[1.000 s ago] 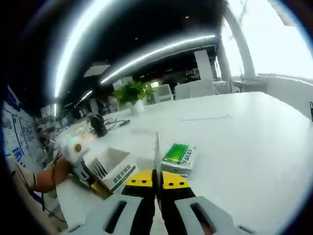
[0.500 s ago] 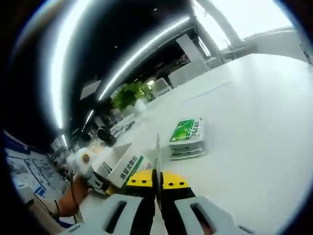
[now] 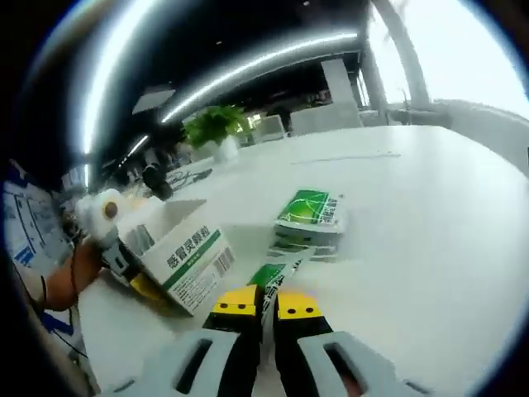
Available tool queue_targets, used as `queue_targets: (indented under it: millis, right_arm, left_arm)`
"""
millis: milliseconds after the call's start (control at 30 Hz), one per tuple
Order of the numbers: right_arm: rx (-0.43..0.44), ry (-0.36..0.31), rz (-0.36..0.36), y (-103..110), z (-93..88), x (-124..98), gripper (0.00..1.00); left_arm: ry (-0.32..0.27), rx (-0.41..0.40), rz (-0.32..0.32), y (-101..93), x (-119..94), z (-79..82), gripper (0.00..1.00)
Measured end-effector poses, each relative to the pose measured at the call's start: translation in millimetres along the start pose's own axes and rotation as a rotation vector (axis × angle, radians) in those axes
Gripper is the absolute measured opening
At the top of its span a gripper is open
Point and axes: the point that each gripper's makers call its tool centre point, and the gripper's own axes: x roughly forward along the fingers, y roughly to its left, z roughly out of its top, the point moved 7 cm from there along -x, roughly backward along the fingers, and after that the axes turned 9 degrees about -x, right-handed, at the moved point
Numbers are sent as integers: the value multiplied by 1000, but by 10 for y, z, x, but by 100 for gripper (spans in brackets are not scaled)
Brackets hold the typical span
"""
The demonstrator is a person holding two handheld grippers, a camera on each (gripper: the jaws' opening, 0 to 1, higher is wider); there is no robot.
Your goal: Take out ganmaoling bag from box put it on table
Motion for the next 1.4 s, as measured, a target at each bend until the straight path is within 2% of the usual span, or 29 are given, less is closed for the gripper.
queue_targets:
  millis: [200,333,567,667,800,933,1133,1233,1400]
  right_arm:
    - [-154,-2,-67,-21,31,0,8]
    - [-196,1,-101,-37,40,-8,13]
    - [-202,0,-145,-72,39,-26,20]
    - [-132,-2,-162,-119,42,-75,23]
    - [-112,-42,-188,-202,90,-188,24]
    - [-116,-59,-215,-290,104,-297,22]
    - [-121,-79,-257,-385,76,-404,7]
    - [-139,-63,-272,-415,36,-427,0]
    - [-139,-96,-251,-433,-1,-476,0]
  left_arm:
    - [0,0,0,-2,0,1,50]
    - [0,0,0,-3,0,2,50]
    - [1,0,1,-3,1,4,50]
    - [0,0,1,-4,2,5,50]
    - [0,0,0,-2,2,5,50]
    - [0,0,-1,0,3,5,50]
    - [0,0,0,-1,2,4,50]
    - [0,-1,0,0,1,3,50]
    - [0,-1,0,2,2,2,50]
